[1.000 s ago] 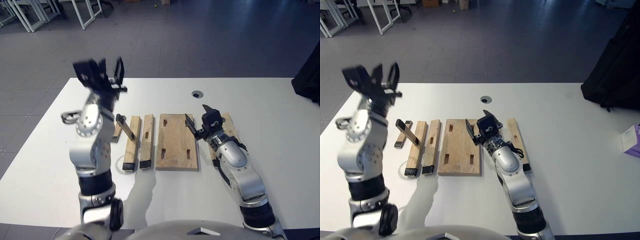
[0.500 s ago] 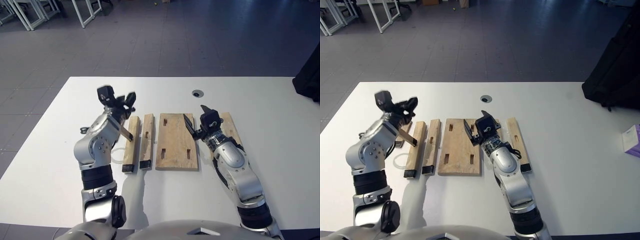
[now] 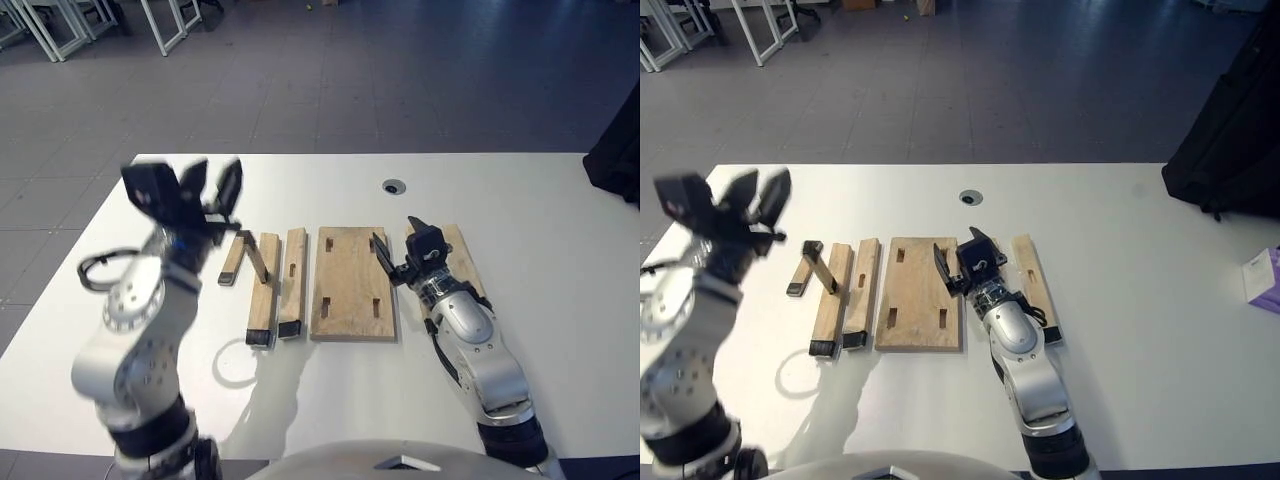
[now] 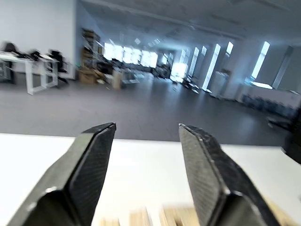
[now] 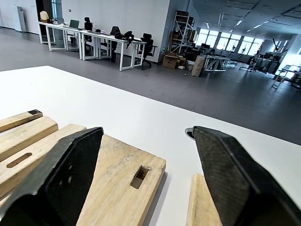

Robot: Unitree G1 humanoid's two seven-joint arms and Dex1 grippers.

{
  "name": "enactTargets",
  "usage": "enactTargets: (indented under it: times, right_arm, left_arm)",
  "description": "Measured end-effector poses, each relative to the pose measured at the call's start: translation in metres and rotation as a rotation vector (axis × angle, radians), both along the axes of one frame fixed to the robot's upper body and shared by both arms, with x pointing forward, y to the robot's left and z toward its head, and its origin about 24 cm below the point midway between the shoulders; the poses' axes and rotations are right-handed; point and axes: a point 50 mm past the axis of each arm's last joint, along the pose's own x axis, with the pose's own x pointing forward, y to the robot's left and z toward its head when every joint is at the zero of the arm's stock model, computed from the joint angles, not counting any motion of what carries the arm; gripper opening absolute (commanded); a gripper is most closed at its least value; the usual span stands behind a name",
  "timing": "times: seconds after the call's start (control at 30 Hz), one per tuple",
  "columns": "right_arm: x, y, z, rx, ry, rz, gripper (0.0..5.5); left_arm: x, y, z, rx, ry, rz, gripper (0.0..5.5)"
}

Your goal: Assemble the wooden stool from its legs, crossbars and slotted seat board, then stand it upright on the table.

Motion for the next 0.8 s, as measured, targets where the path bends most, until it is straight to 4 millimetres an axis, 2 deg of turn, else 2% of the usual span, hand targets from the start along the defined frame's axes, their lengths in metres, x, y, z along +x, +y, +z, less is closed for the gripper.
enactTargets:
  times: [0.03,0.1,0.17,0.23,0.43,0.5,0.63,0.77,0.8]
  right_arm:
    - [-0.001,-0.001,-0.001,0.0,0.004,-0.009,3.5]
    - [-0.002,-0.001,-0.001,-0.001,0.003,-0.017,3.5]
    - [-0.002,-0.001,-0.002,-0.004,0.003,-0.014,3.5]
    - [-0.003,-0.001,-0.002,-0.009,0.004,-0.003,3.5]
    - [-0.003,-0.001,-0.001,-0.016,0.007,0.016,3.5]
    - [-0.004,-0.001,-0.001,-0.018,0.01,0.021,3.5]
    - [-0.004,-0.001,-0.002,-0.022,0.017,0.028,3.5]
    - [-0.004,0.0,-0.002,-0.028,0.019,0.047,3.5]
    - [-0.004,0.0,-0.001,-0.032,0.017,0.054,3.5]
  left_arm:
    - [-0.012,0.0,-0.01,0.016,0.036,-0.004,3.09]
    - [-0.037,0.003,-0.051,0.065,0.247,0.027,3.14]
    - [-0.052,0.007,-0.084,0.1,0.422,0.058,3.14]
    - [-0.064,0.01,-0.1,0.133,0.523,0.084,3.14]
    - [-0.084,0.003,-0.123,0.145,0.706,0.045,3.14]
    - [-0.085,-0.001,-0.129,0.132,0.732,0.014,3.14]
    - [-0.079,-0.003,-0.136,0.157,0.723,0.009,3.14]
    - [-0.068,0.0,-0.146,0.161,0.684,0.079,3.14]
    - [-0.063,0.001,-0.15,0.159,0.668,0.102,2.97]
